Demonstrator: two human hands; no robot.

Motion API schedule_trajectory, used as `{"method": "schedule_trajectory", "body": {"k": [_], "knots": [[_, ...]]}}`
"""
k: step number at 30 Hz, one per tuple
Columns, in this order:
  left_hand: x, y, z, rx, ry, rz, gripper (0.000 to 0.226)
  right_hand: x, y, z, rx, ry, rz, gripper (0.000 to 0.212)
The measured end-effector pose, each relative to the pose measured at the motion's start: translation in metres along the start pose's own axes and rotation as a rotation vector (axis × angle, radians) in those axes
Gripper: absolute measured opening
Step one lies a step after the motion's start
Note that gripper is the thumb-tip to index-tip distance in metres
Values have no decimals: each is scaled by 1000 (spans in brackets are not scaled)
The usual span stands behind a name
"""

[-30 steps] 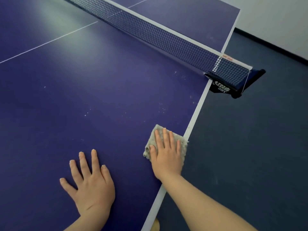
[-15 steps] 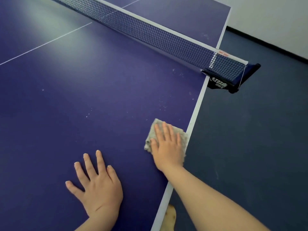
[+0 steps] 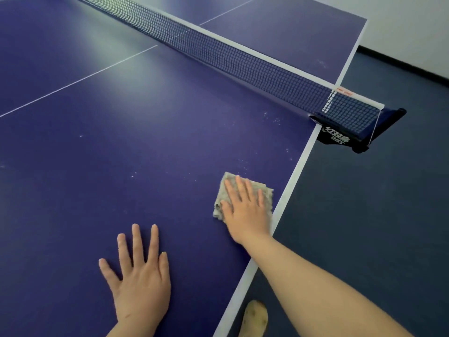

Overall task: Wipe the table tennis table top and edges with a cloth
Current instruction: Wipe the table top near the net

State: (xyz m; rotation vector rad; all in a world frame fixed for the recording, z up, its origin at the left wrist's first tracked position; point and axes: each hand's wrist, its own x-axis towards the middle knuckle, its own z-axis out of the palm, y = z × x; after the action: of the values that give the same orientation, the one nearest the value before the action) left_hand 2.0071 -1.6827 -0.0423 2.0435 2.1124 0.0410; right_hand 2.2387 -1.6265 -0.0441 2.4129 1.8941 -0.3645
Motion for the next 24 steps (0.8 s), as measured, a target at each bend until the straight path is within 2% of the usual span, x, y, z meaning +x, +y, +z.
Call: {"method": "schedule_trajectory", "body": {"k": [2,4,6,8,11,13,15,17,19,21,24], "knots": [[3,8,1,31,-12,90,59,-12,38,4,43,69,210,64],[16,29,1,6,-15,60,58,-44,41,12,69,135,212,63],[30,60,-4,-162,-11,-109,59,-71,18,20,89,163,65,60],[40,82,-4,-198,42,-199,58,-70,-4,21,94,132,-122,58],[47,89,3,-191,68,-265,57,-24,-11,10,49,81,-376,56],[50,88,8,-186,68,-279,57,21,4,-2,32,64,-443,59],[49,89,10,-182,60,-291,57,58,39,-12,5,16,-253,60],[48,91,10,-165,61,-293,57,73,84,-20,-7,58,67,59],[49,91,10,-156,56,-309,57,59,114,-16,31,122,235,59],[52,93,8,-149,52,-317,57,24,109,-7,55,216,183,58],[50,97,6,-135,46,-322,57,-19,64,6,61,161,-148,57]]}}
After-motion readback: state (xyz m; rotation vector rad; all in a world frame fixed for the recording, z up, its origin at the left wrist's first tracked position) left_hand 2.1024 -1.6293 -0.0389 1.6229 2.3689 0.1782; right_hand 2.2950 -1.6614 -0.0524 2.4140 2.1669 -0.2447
